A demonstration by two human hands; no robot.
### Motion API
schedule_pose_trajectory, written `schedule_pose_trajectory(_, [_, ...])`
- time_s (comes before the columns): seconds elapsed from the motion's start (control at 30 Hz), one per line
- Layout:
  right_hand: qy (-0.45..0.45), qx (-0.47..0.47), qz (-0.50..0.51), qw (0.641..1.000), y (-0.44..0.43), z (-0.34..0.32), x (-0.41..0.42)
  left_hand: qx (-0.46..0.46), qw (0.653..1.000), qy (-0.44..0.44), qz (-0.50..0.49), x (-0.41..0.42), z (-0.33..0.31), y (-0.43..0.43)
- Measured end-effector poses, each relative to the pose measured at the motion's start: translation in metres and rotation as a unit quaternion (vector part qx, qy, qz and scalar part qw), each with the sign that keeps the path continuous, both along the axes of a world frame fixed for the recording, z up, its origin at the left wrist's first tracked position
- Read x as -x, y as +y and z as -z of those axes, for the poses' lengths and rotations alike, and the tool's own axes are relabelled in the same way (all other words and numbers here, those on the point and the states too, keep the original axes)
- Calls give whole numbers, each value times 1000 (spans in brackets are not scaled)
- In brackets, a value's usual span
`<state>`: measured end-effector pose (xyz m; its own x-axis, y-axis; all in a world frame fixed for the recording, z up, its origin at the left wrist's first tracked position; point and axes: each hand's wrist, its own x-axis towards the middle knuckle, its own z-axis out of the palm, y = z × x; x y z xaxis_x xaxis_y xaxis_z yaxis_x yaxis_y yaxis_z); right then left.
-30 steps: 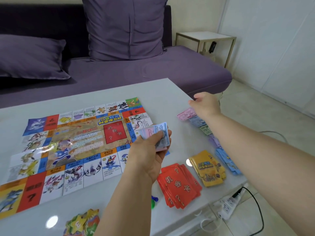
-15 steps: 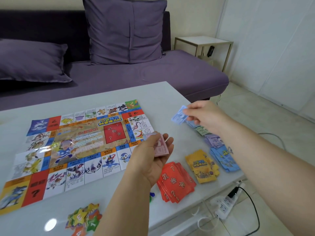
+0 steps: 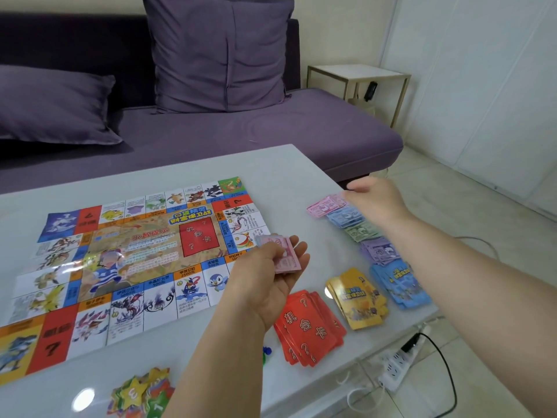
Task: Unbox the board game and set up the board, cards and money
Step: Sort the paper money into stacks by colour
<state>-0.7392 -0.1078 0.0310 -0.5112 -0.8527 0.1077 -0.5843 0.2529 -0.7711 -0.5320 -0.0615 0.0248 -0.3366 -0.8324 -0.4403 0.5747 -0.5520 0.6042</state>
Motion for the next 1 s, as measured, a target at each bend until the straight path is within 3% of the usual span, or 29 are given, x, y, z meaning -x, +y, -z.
schedule_pose_trajectory(0.07, [-46, -13, -78, 996, 17, -15, -22, 25, 999, -11, 23, 2, 2, 1])
schedule_pose_trajectory(0.17, [-50, -137, -177, 973, 45, -30, -51, 63, 996, -35, 51, 3, 1, 6])
schedule_pose_trajectory(0.23, [-53, -156, -207, 964, 57, -30, -62, 94, 992, -55, 66, 3, 2, 10])
schedule_pose_trajectory(0.47, [-59, -109, -198, 972, 78, -17, -63, 108, 983, -104, 105, 3, 2, 22])
schedule_pose_trajectory(0.87, [-230, -109, -177, 951, 77, -10, -50, 127, 961, -236, 63, 6, 11, 14])
schedule_pose_trajectory(1.0, [-203, -134, -188, 952, 74, -5, -51, 119, 963, -231, 73, 10, 12, 15])
